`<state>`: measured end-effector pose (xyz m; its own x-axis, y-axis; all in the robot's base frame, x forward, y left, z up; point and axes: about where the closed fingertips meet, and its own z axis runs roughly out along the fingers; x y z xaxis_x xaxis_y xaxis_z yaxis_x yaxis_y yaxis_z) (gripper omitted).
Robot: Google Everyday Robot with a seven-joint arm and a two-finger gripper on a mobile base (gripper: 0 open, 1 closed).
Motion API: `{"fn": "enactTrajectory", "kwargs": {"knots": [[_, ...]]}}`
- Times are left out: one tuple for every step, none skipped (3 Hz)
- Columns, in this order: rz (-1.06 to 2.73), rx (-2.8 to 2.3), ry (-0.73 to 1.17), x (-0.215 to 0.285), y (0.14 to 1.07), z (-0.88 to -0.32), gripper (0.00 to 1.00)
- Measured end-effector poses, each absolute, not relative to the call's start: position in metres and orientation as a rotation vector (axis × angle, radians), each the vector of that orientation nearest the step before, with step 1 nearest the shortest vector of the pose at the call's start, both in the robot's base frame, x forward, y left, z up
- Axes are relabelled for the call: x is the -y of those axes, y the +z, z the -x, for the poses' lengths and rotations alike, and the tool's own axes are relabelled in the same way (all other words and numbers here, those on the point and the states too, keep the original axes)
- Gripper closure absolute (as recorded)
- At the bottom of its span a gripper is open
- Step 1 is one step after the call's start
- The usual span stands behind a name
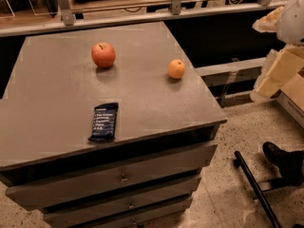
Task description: Move orange near rxbar blueberry
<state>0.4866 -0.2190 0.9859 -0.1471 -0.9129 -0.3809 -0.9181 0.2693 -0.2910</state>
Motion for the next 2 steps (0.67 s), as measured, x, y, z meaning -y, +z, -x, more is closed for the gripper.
{"fn": "enactTrajectory", "kwargs": {"knots": [[1.65,-2.035,0.048,0.198,0.976,-0.499,0.0],[1.637,-1.988,0.117,0.148,0.949,-0.547,0.0]]}}
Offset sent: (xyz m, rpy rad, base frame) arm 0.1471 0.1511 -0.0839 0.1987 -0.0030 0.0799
